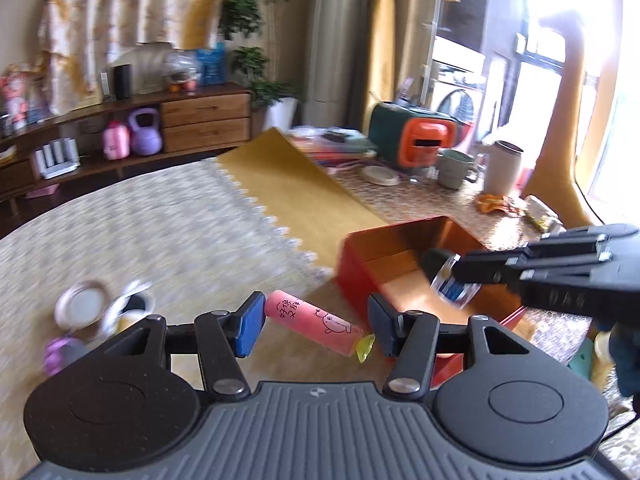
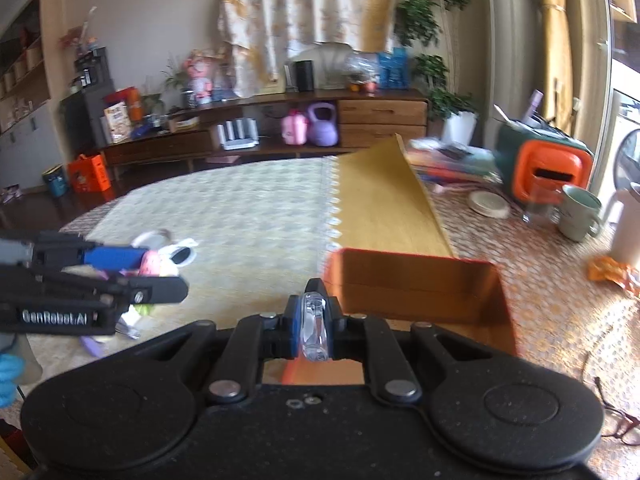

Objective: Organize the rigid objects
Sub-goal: 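Carry the pink tube and clear bottle with both tools over the red tin box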

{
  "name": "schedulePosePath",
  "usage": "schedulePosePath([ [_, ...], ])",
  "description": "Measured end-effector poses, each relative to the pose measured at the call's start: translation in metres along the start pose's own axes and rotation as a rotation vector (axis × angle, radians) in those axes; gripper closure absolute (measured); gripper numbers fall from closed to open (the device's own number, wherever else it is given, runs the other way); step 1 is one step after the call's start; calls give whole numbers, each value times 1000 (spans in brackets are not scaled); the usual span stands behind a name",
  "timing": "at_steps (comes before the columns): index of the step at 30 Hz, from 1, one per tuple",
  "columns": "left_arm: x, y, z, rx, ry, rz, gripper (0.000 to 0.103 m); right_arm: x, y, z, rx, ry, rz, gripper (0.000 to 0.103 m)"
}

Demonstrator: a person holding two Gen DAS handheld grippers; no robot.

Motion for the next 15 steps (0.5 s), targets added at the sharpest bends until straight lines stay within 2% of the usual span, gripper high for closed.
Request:
schedulePosePath([
  [10, 93, -63, 18, 30, 84, -88, 47, 17, -56, -24, 48, 49, -40, 92],
  [15, 134, -83, 14, 53, 130, -98, 47, 28, -71, -31, 53, 69, -41, 92],
])
Point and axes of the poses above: each gripper's, at about its wrist camera, not at the fingertips, and x roughly the way its jaws point, y to its left, z to its top, the point moved 6 cm from there along x, roughly the way its jaws point, and after that the axes turned 10 degrees about -y, right-handed, at the moved point
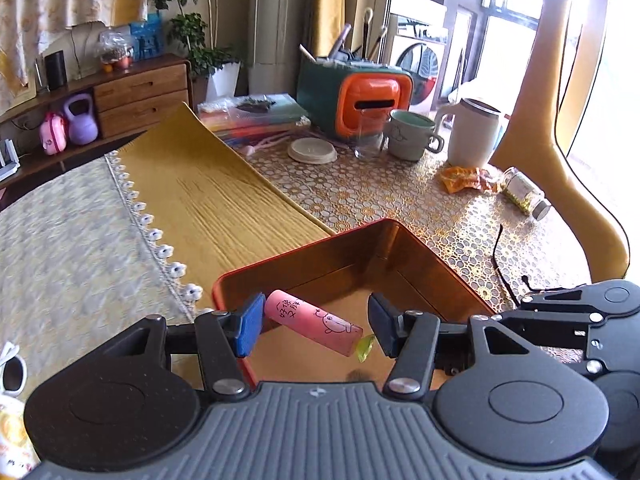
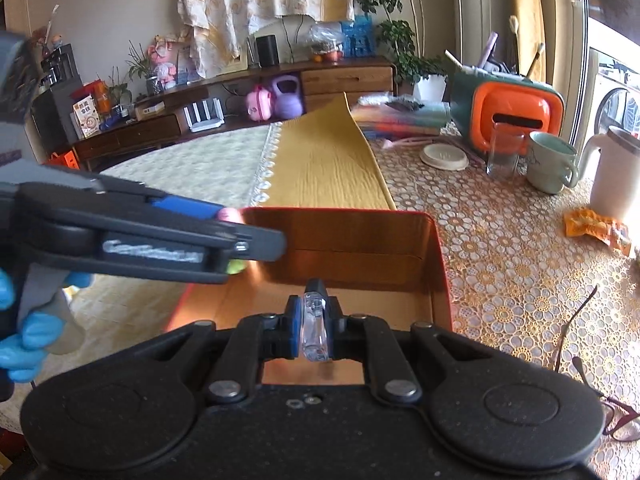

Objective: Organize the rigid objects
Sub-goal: 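Carry the pink tube and clear bottle with both tools over the red tin box, then open the left tool to drop the pink tube into the tin while the right tool drops the clear bottle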

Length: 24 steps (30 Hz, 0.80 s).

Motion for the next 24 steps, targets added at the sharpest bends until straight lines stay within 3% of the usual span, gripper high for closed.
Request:
schedulePosePath([
  [11, 64, -8, -9, -41, 127, -10, 47, 15, -10, -9, 7, 39, 24, 92],
  [24, 86, -9, -16, -72, 206, -5, 47, 16, -1, -13, 15, 47, 41, 92],
])
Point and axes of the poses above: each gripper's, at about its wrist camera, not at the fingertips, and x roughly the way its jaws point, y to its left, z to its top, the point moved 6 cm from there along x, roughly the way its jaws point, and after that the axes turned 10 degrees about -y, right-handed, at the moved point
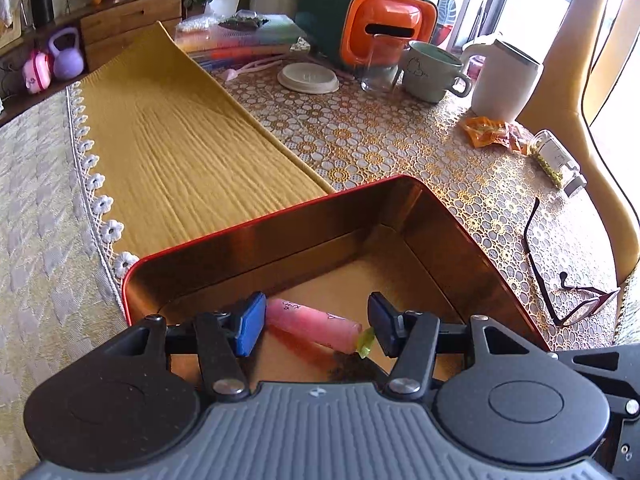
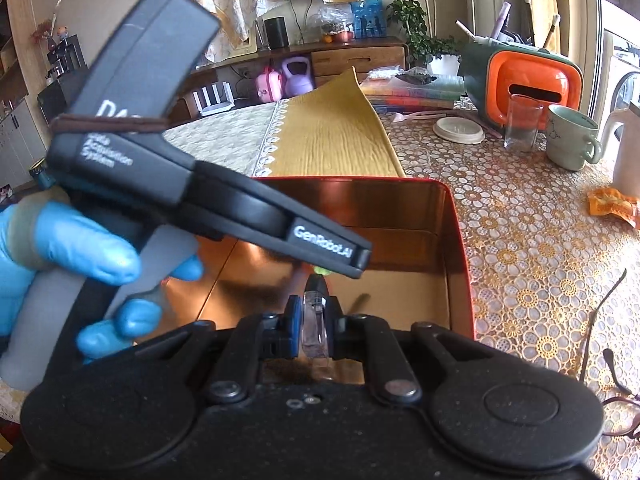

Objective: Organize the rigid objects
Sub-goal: 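Open the left tool to drop the pink tube into the tin while the right tool drops the clear bottle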

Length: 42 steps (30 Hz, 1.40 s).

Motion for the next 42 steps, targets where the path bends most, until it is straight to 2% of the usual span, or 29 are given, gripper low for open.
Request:
schedulePosePath([
  [4, 3, 0, -1, -14, 13, 1, 47, 0, 3, 0, 0, 7, 4, 91],
  [14, 1, -3, -5, -7, 20, -5, 47, 0, 0, -2, 46, 28, 5, 82],
  [20, -11, -4, -5, -8, -2, -18, 46, -6, 0, 1, 64, 24, -3, 68],
  [22, -17, -4, -5, -6, -16, -23, 44, -9, 1, 1, 64, 23, -2, 67],
  [24, -25, -3, -4, -8, -30, -18, 37, -12, 2, 2, 60, 19, -5, 63],
  [30, -53, -2, 0, -2, -84, -32, 37, -25, 7, 7, 56, -9, -18, 51],
  [34, -73, 1, -1, 4, -120, -33, 33, -37, 11, 11, 63, -33, -22, 46],
  [42, -123, 9, -9, 46, -213, -12, 33, -57, 26, 18, 60, -74, -28, 37],
])
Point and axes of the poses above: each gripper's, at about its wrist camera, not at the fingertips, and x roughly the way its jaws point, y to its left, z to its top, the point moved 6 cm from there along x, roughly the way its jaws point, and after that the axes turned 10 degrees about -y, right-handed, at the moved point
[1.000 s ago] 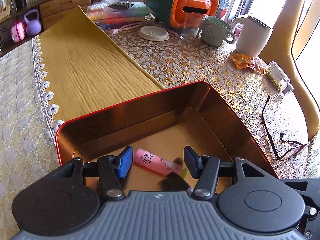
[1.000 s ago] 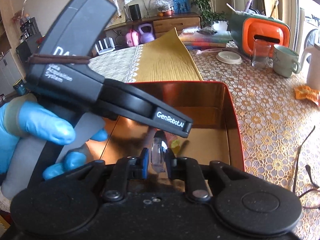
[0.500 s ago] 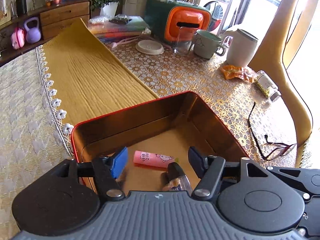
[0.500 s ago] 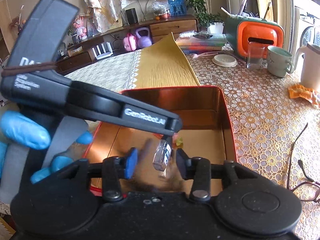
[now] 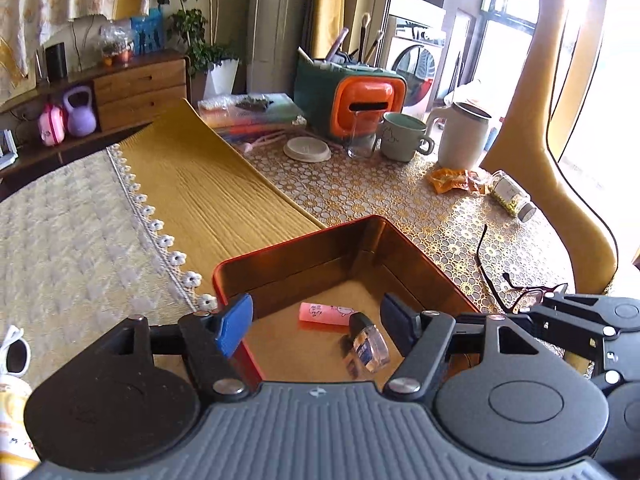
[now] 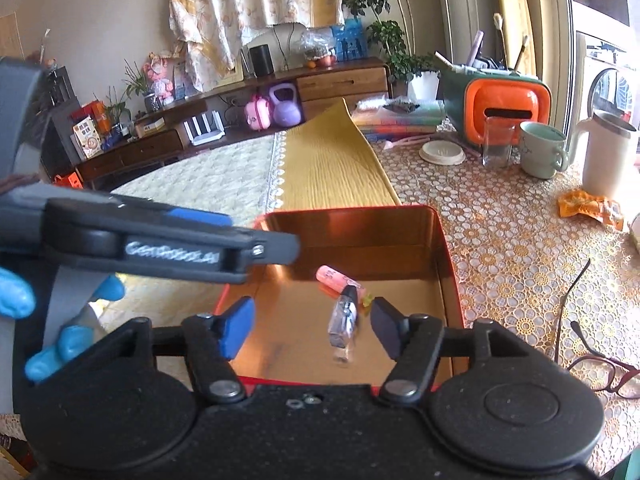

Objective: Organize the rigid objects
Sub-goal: 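Open the left tool to drop the pink tube into the tin while the right tool drops the clear bottle, then move both tools back toward the remaining objects on the cloth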

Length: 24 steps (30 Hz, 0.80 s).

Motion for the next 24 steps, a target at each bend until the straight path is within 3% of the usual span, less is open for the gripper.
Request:
schedulePosePath([
  [12, -84, 29, -18, 30, -107, 80, 30, -23, 41, 4, -29, -41, 23, 14],
  [15, -104, 39, -24, 14, -124, 93, 29, -27, 54, 4, -38, -52, 40, 10],
  [18, -123, 50, -31, 6, -142, 112, 21, -29, 69, 4, -47, -57, 59, 8],
  [24, -159, 78, -47, -35, -169, 175, 20, -29, 95, 2, -57, -64, 74, 6],
])
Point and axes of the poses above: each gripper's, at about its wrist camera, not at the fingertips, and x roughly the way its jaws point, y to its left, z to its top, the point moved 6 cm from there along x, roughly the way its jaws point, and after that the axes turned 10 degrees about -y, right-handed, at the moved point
